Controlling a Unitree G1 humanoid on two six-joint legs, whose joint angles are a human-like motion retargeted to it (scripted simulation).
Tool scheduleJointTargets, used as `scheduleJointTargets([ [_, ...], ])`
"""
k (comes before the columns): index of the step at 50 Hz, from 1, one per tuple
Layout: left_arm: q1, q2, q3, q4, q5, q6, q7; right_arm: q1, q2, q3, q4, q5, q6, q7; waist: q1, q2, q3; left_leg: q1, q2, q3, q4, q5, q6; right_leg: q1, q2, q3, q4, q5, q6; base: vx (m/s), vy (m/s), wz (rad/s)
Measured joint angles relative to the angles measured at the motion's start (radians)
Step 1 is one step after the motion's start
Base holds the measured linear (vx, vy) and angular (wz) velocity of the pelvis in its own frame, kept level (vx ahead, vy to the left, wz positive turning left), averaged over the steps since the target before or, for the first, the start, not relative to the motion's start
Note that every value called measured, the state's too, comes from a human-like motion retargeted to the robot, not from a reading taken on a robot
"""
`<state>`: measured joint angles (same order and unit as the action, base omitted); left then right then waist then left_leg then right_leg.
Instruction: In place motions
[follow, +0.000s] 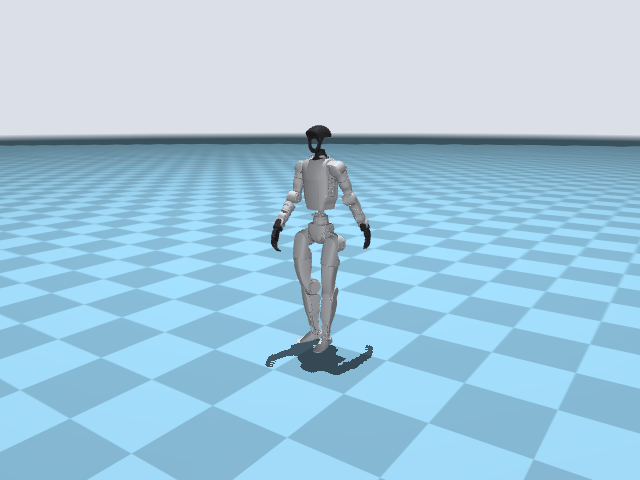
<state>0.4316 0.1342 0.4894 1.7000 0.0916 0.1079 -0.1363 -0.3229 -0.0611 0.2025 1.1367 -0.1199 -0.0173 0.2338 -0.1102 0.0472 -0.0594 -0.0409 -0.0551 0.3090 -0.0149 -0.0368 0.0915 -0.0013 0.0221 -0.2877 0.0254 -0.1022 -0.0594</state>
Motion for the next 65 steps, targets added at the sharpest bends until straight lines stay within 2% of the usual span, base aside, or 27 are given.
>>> scheduleJointTargets([
  [6, -0.237, -0.039, -0.09, 0.0, -0.032, -0.009, 0.025, 0.105, -0.006, 0.007, 0.153, -0.113, 0.009, -0.024, -0.021, -0.015, -0.009, -0.003, 0.008, 0.018, -0.002, -0.001, 0.0, -0.011, 0.004, 0.013, 0.002, 0.008, 0.001, -0.02, -0.03, -0.24],
  [7, -0.287, -0.041, -0.109, 0.0, -0.036, -0.009, 0.026, 0.126, -0.009, 0.003, 0.194, -0.132, 0.015, -0.028, 0.013, -0.016, -0.007, -0.006, 0.008, 0.062, -0.006, 0.002, 0.013, -0.015, 0.015, 0.053, 0.004, 0.014, -0.001, -0.02, -0.05, -2.87],
  [8, -0.34, -0.04, -0.121, 0.0, -0.037, -0.007, 0.026, 0.145, -0.012, -0.004, 0.239, -0.151, 0.022, -0.032, 0.122, -0.017, 0.004, -0.015, 0.001, 0.186, -0.017, 0.009, 0.053, -0.022, 0.046, 0.167, 0.011, 0.03, -0.009, -0.02, -0.06, -3.83],
  [10, -0.44, -0.035, -0.157, -0.005, -0.029, 0.008, 0.022, 0.199, -0.03, -0.028, 0.315, -0.186, 0.044, -0.037, 0.199, -0.016, 0.006, 0.009, 0.0, 0.277, -0.045, 0.001, 0.065, -0.032, 0.072, 0.247, 0.015, 0.046, -0.013, -0.04, -0.05, -1.62],
  [12, -0.544, -0.029, -0.207, -0.027, -0.028, 0.018, -0.003, 0.251, -0.054, -0.081, 0.389, -0.22, 0.064, -0.052, -0.016, -0.022, -0.008, -0.001, 0.022, 0.063, -0.006, -0.007, 0.001, -0.025, 0.013, 0.042, 0.002, 0.021, 0.003, -0.06, -0.02, 3.69],
  [13, -0.579, -0.027, -0.219, -0.046, -0.04, 0.011, -0.017, 0.274, -0.065, -0.093, 0.415, -0.227, 0.073, -0.058, -0.073, -0.027, -0.015, -0.004, 0.025, 0.014, 0.004, -0.012, -0.018, -0.026, -0.007, -0.004, 0.002, 0.015, 0.008, -0.04, -0.02, 2.14],
  [15, -0.674, -0.029, -0.216, -0.108, -0.075, 0.01, -0.039, 0.341, -0.101, -0.123, 0.483, -0.236, 0.098, -0.075, -0.038, -0.022, -0.007, -0.008, 0.025, 0.076, -0.006, -0.004, 0.007, -0.03, 0.019, 0.054, 0.003, 0.023, 0.001, -0.02, -0.04, -0.55],
  [20, -0.835, -0.049, -0.205, -0.253, -0.155, -0.03, -0.046, 0.483, -0.183, -0.225, 0.563, -0.181, 0.152, -0.104, -0.07, -0.025, -0.011, -0.01, 0.027, 0.069, -0.002, -0.009, -0.002, -0.034, 0.014, 0.048, 0.0, 0.025, 0.0, 0.0, -0.01, -0.11],
  [25, -0.903, -0.045, -0.246, -0.366, -0.167, -0.067, -0.054, 0.586, -0.228, -0.296, 0.563, -0.08, 0.199, -0.154, -0.072, -0.019, -0.008, -0.008, 0.029, 0.076, -0.002, -0.01, -0.003, -0.034, 0.017, 0.055, -0.001, 0.025, -0.003, 0.0, 0.0, 0.0],
  [32, -0.826, -0.035, -0.324, -0.384, -0.058, -0.084, -0.055, 0.565, -0.193, -0.282, 0.563, -0.023, 0.193, -0.167, -0.056, -0.003, -0.013, -0.015, 0.023, 0.055, 0.0, -0.008, -0.001, -0.028, 0.014, 0.034, -0.004, 0.019, -0.004, 0.0, 0.01, 0.1],
  [38, -0.664, -0.046, -0.318, -0.169, 0.056, -0.077, -0.055, 0.408, -0.112, -0.199, 0.546, -0.048, 0.162, -0.099, -0.019, 0.01, -0.016, -0.017, 0.01, 0.022, 0.002, -0.003, 0.004, -0.016, 0.005, -0.001, -0.004, 0.009, -0.004, 0.0, 0.06, 0.49],
  [40, -0.609, -0.036, -0.315, -0.058, 0.105, -0.066, -0.023, 0.347, -0.086, -0.166, 0.5, -0.064, 0.171, -0.055, -0.171, 0.017, -0.005, -0.032, -0.031, -0.147, 0.013, 0.02, 0.016, -0.015, -0.01, -0.176, -0.013, 0.019, -0.019, 0.02, 0.04, 3.3],
  [41, -0.567, -0.031, -0.309, -0.023, 0.121, -0.054, 0.002, 0.313, -0.078, -0.138, 0.476, -0.084, 0.183, -0.042, -0.197, 0.017, -0.003, -0.033, -0.041, -0.18, 0.016, 0.024, 0.018, -0.015, -0.007, -0.212, -0.016, 0.019, -0.029, 0.03, 0.03, 2.03],
  [42, -0.52, -0.025, -0.298, 0.0, 0.133, -0.04, 0.025, 0.277, -0.071, -0.108, 0.454, -0.108, 0.188, -0.029, -0.172, 0.016, -0.003, -0.03, -0.039, -0.162, 0.015, 0.022, 0.016, -0.014, -0.003, -0.193, -0.014, 0.016, -0.032, 0.01, 0.03, -1.83],
  [43, -0.465, -0.019, -0.278, 0.0, 0.138, -0.025, 0.044, 0.237, -0.067, -0.071, 0.436, -0.141, 0.18, -0.015, -0.047, 0.01, -0.005, -0.016, -0.014, -0.04, 0.006, 0.006, 0.009, -0.012, 0.003, -0.067, -0.004, 0.008, -0.021, 0.0, 0.03, -3.11],
  [44, -0.405, -0.012, -0.256, 0.0, 0.142, -0.016, 0.053, 0.198, -0.061, -0.052, 0.411, -0.172, 0.165, -0.006, 0.0, 0.012, -0.006, -0.012, -0.003, -0.001, 0.003, 0.001, 0.005, -0.006, 0.0, -0.025, -0.002, 0.004, -0.009, -0.01, 0.04, -2.78],
  [45, -0.344, -0.004, -0.234, 0.0, 0.144, -0.011, 0.057, 0.159, -0.056, -0.041, 0.382, -0.202, 0.146, 0.0, 0.008, 0.017, -0.005, -0.014, 0.001, -0.003, 0.004, 0.001, 0.004, 0.0, -0.007, -0.024, -0.004, 0.003, 0.003, 0.0, 0.0, 0.0],
  [48, -0.193, 0.019, -0.154, -0.003, 0.138, -0.024, 0.007, 0.08, -0.042, -0.028, 0.264, -0.211, 0.129, 0.01, -0.02, 0.015, 0.003, -0.016, -0.015, -0.047, 0.009, 0.006, 0.007, -0.006, -0.003, -0.068, -0.003, 0.006, -0.015, 0.01, 0.04, 0.66],
  [55, 0.035, 0.059, -0.004, 0.0, 0.08, 0.006, -0.029, -0.035, -0.009, -0.077, 0.051, 0.003, 0.068, 0.007, 0.0, 0.009, 0.016, -0.017, -0.018, -0.075, 0.016, 0.01, 0.006, 0.009, -0.008, -0.076, 0.0, -0.004, -0.005, 0.0, 0.0, 0.17],
  [60, 0.043, 0.039, 0.029, 0.0, 0.005, 0.035, -0.03, -0.046, 0.0, -0.074, -0.021, 0.051, 0.045, 0.004, -0.01, -0.003, 0.017, -0.018, -0.02, -0.086, 0.017, 0.013, 0.008, 0.013, -0.009, -0.081, 0.0, -0.005, -0.002, 0.0, -0.01, 0.09],
  [65, -0.08, 0.0, -0.025, 0.0, -0.021, 0.041, -0.031, 0.012, -0.009, -0.036, 0.015, -0.019, 0.026, -0.023, -0.014, -0.013, 0.009, -0.015, -0.015, -0.067, 0.014, 0.011, 0.009, 0.008, -0.007, -0.069, 0.0, 0.002, -0.001, 0.02, -0.02, -0.18],
])
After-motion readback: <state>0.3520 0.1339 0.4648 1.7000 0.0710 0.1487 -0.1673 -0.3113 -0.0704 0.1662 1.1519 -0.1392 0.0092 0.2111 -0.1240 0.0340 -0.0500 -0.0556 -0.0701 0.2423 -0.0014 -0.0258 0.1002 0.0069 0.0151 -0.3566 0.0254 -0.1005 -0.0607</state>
